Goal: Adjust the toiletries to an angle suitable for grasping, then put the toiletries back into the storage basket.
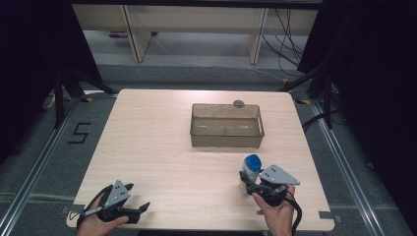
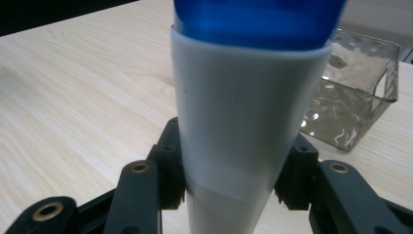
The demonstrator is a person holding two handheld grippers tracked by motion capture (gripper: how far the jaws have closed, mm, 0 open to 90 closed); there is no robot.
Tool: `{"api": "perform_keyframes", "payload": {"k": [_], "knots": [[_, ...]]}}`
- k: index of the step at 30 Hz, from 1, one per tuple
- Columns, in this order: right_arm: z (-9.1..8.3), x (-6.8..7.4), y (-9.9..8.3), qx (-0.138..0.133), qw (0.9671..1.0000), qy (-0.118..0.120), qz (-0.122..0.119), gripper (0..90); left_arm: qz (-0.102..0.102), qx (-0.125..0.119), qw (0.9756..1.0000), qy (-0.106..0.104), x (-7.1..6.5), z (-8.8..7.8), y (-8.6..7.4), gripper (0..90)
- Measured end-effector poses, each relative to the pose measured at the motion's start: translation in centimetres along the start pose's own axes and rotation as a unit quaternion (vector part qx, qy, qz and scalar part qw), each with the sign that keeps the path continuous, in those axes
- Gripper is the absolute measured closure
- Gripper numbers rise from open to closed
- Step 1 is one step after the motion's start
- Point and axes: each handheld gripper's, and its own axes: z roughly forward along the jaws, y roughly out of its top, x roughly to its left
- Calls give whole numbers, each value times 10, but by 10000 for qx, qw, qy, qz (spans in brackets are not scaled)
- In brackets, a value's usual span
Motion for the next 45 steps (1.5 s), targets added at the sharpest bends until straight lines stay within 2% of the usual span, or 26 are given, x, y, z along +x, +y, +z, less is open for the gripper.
{"api": "perform_keyframes", "payload": {"k": [7, 8, 9, 11, 12, 14, 15, 17, 18, 19, 21, 22, 23, 24, 25, 27, 29, 30, 31, 33, 34, 35, 36, 37, 40, 45], "knots": [[4, -14, 2, -70, 9999, -50, 94, 550, -1, -5, 10000, -21, 0, 1, 0, 148], [5, -16, 3, -49, 9999, 32, 145, 550, -6, -1, 10000, -3, 0, 1, 0, 148], [6, -20, 5, -30, 9999, -70, 113, 550, -35, -21, 10000, -40, -2, 1, 0, 148], [6, -22, 7, -12, 9999, -53, 160, 550, -45, -44, 10000, -55, -1, 1, 0, 148], [7, -26, 8, -31, 9999, -55, 80, 550, 23, 3, 10000, -5, 0, 1, 0, 148], [8, -28, 11, 35, 9997, -63, 253, 551, 32, 7, 10000, 0, 0, 0, 0, 148], [10, -32, 13, -43, 9999, -86, 108, 550, 49, 17, 10000, 4, 0, 0, 0, 148], [12, -36, 16, -27, 9999, -46, 119, 551, 20, -3, 10000, 14, 0, -1, 0, 148], [13, -39, 19, -54, 9998, -147, 88, 551, -10, -27, 10000, -13, -1, 0, 0, 148], [13, -39, 19, -54, 9998, -147, 88, 551, 63, 27, 10000, 3, 0, -1, 0, 148], [13, -40, 21, -45, 9997, -105, 206, 551, 37, -15, 10000, 22, -1, 0, 0, 148], [12, -43, 23, -32, 9999, -122, 85, 551, 50, -24, 10000, 19, -1, 1, 1, 148], [10, -43, 25, 15, 9997, -124, 217, 551, 84, 29, 10000, 2, 0, 0, 1, 148], [11, -47, 26, -112, 9997, -225, 12, 552, 57, 13, 10000, -32, 0, 1, 1, 148], [9, -50, 30, -78, 9996, -230, 113, 552, 10, -25, 10000, -51, -1, 1, 0, 148], [9, -52, 32, -108, 9996, -252, 51, 552, -15, -47, 10000, -55, -1, 1, 0, 148], [9, -54, 35, -82, 9995, -243, 169, 551, 69, 5, 10000, 3, 0, 0, 1, 148], [11, -56, 37, -191, 9993, -262, 161, 552, 39, -11, 10000, -7, -1, 0, 1, 148], [11, -60, 39, -152, 9995, -285, 13, 552, 81, 29, 10000, 5, 0, 0, 1, 148], [11, -60, 43, -66, 9995, -229, 214, 552, -5, -37, 10000, -52, -1, 1, 0, 148], [12, -63, 45, -176, 9994, -281, 85, 552, -3, -35, 10000, -47, -1, 1, 0, 148], [12, -64, 47, -145, 9994, -291, 74, 552, -10, -41, 10000, -48, -1, 1, 0, 148], [13, -65, 49, -218, 9993, -291, 126, 552, -14, -44, 10000, -47, -1, 1, 0, 148], [12, -66, 52, -138, 9995, -223, 174, 552, -17, -45, 10000, -48, -1, 1, 0, 148], [13, -71, 59, -242, 9992, -302, 131, 552, -25, -41, 10000, -32, -1, 1, 0, 148], [14, -80, 71, -254, 9989, -298, 252, 552, 12, -12, 10000, -55, 0, 1, 0, 148]]}}
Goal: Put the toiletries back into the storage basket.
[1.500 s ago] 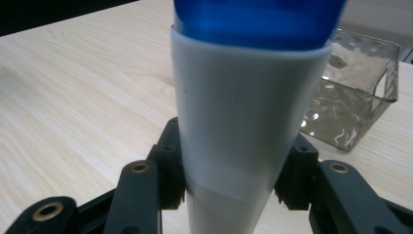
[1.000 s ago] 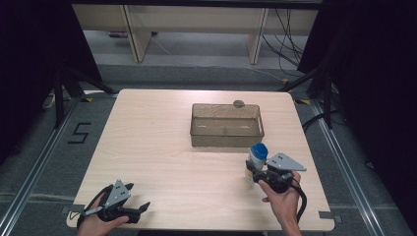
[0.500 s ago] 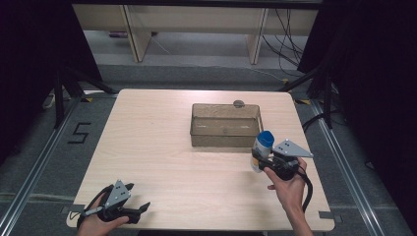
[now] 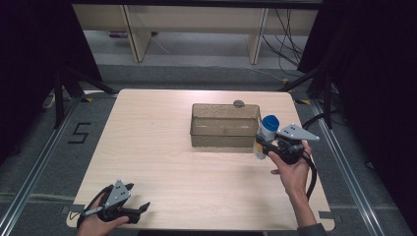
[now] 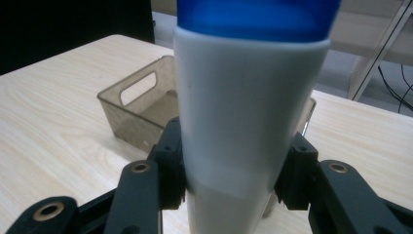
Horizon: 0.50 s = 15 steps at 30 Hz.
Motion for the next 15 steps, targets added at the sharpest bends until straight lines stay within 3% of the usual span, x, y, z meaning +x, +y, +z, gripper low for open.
{"api": "perform_keyframes", "payload": {"k": [4, 6, 9, 10, 15], "knots": [[-1, -4, 10, -4, 10000, -57, 9, 553, 0, 11, 10000, 29, 0, 0, 0, 148], [1, -8, 15, -113, 9997, -145, -150, 553, 6, 15, 10000, 24, 0, 0, 0, 148], [3, -11, 24, -43, 9999, -88, -32, 553, 1, 24, 10000, 20, 0, 0, 0, 148], [5, -11, 26, -129, 9999, -109, 12, 553, 1, 24, 10000, 20, 0, 0, 0, 148], [9, -16, 32, -158, 9998, -151, 0, 553, 6, 19, 10000, 25, 0, 1, 0, 148]]}}
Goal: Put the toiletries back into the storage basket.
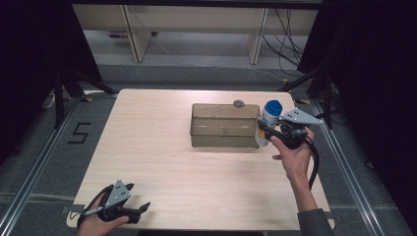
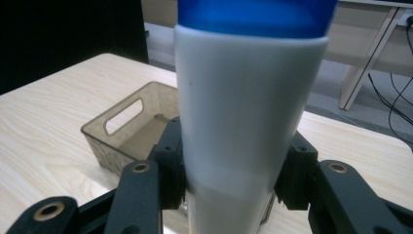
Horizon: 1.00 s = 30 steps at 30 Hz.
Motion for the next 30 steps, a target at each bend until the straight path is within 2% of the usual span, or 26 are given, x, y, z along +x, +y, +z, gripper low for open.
{"api": "perform_keyframes", "payload": {"k": [1, 3, 7, 9, 11, 14, 15, 16, 22, 23, 26, 27, 28, 30], "knots": [[2, 0, 2, 47, 9999, 5, 134, 553, 5, 6, 10000, -6, 0, 0, 0, 148], [5, -1, 4, 67, 9999, -9, 153, 553, 20, 18, 10000, -19, 0, 0, 0, 148], [13, -5, 7, -58, 9999, 6, 117, 553, 14, 5, 10000, -37, 0, 0, 0, 148], [19, -6, 9, -5, 9998, -31, 183, 554, 18, 12, 10000, -36, 0, 0, 0, 148], [22, -7, 10, -65, 9998, -76, 144, 554, 14, 12, 10000, -38, 0, 0, 0, 148], [30, -9, 12, -40, 9998, -53, 205, 554, 40, 20, 10000, 4, 1, 1, 0, 148], [32, -10, 12, -99, 9998, -95, 124, 554, 34, -19, 10000, 17, 1, 1, 0, 148], [34, -10, 13, -23, 9998, -94, 160, 554, 19, -29, 10000, -38, 1, 1, 0, 148], [48, -14, 12, -87, 9998, -122, 163, 554, 23, 12, 10000, -20, 0, 0, 0, 148], [50, -14, 12, -50, 9996, -116, 261, 554, 22, 11, 10000, -21, 0, 0, 0, 148], [56, -18, 10, -57, 9997, -201, 132, 554, 20, 8, 10000, -22, 0, 0, 0, 148], [56, -17, 10, -4, 9995, -206, 222, 554, 19, 9, 10000, -22, 0, 0, 0, 148], [58, -19, 9, -36, 9996, -236, 147, 554, 24, 13, 10000, -20, 0, 0, 0, 148], [59, -20, 9, -27, 9995, -258, 166, 554, 22, -21, 10000, -47, 1, 1, 0, 148]]}}
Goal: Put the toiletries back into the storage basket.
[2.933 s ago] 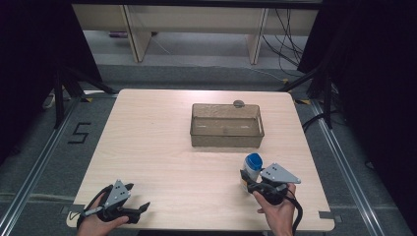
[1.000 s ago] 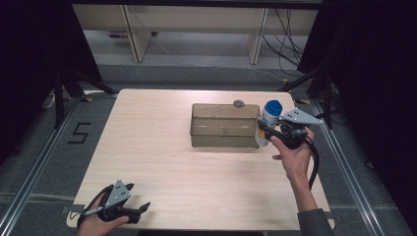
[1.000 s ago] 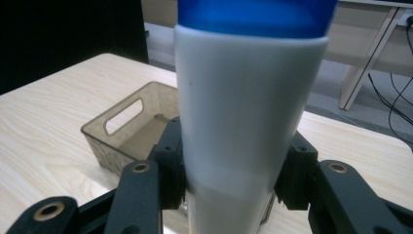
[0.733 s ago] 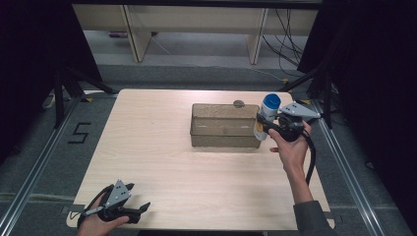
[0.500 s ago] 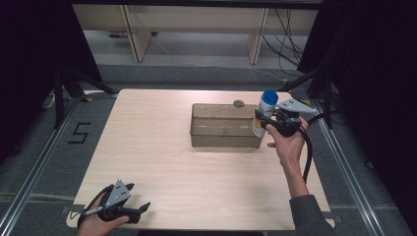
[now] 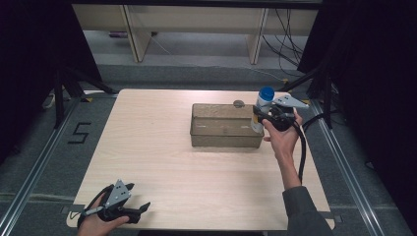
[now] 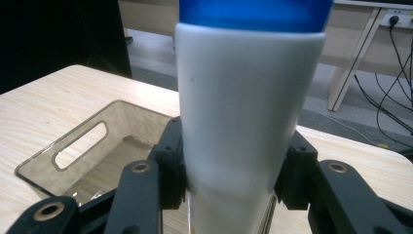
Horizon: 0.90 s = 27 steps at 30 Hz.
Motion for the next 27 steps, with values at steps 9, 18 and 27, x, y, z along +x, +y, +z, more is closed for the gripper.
{"api": "perform_keyframes", "payload": {"k": [9, 18, 27], "knots": [[8, -3, -3, 1, 10000, -52, 44, 554, 94, 91, 9999, -3, 1, -1, 0, 148], [16, 1, -7, 93, 9999, -44, 17, 554, -1, 25, 10000, 6, 0, -1, 0, 148], [21, 1, -14, 134, 9997, -75, -172, 554, 5, 33, 10000, 14, 0, -1, 0, 148]]}}
